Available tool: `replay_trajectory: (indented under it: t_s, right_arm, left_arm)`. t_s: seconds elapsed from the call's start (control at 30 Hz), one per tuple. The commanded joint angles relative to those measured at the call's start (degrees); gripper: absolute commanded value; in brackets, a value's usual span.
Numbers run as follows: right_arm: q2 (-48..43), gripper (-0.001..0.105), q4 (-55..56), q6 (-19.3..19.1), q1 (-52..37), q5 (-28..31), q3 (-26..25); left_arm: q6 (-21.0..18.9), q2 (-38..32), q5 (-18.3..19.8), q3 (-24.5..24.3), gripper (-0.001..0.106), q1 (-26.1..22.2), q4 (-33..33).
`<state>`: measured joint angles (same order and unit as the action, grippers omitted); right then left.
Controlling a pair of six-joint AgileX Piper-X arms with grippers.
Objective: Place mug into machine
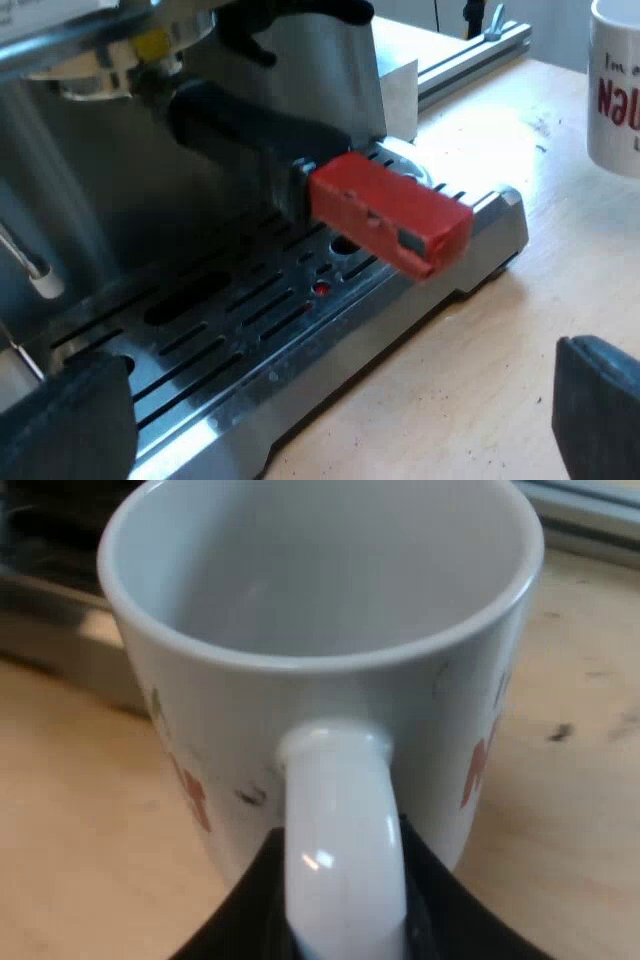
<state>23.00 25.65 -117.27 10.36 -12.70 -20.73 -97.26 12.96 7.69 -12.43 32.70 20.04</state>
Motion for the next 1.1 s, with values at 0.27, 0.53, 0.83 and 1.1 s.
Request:
replay_trajectory:
  t_s: [0.27,0.53,0.83,1.1]
  right_arm:
    - [0.3,0.000,-6.0,9.2,23.8,14.3,-1.9]
    - [11.4,0.000,-20.4,12.0,40.7,28.9,-1.9]
    - [26.7,0.000,-37.2,15.0,44.8,32.2,-3.8]
    - [39.4,0.000,-43.1,15.1,44.5,32.2,-9.0]
  left_arm:
    - [-0.8,-0.2,-5.7,5.6,0.085,0.3,-10.3]
    - [-0.8,2.5,-5.7,5.9,0.085,0.3,-11.4]
    - [-0.6,5.9,-5.7,5.9,0.085,0.3,-12.6]
    - [-0.6,8.8,-5.7,6.2,0.085,0.3,-15.7]
